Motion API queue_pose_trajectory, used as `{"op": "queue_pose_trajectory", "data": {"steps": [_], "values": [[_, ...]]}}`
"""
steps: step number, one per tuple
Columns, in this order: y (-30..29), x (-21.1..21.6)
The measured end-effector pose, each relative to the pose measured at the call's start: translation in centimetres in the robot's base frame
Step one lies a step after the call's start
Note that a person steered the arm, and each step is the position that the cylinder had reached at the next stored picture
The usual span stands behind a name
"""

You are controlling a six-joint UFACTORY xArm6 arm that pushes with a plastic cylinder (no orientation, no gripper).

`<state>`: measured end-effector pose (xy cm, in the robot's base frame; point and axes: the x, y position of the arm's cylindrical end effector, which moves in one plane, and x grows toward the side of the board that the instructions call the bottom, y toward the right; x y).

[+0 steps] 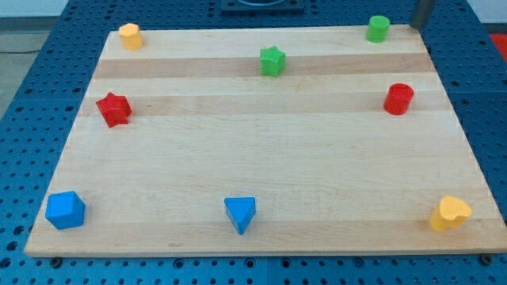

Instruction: Place the green circle right to the green star

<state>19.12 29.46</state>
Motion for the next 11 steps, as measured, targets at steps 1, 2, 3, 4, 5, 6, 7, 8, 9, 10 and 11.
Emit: {"op": "queue_pose_trajectory", "data": {"steps": [1,2,3,4,5,6,7,8,9,10,11], "values": [[-8.3,0.1],[-15.3,1.8],[-17.1,4.7],[-17.8,7.0],[-16.5,7.1],[-11.6,7.3],[-10.7,8.7],[-10.9,10.4],[-10.9,11.3],[-11.9,11.0],[-13.0,10.8]]}}
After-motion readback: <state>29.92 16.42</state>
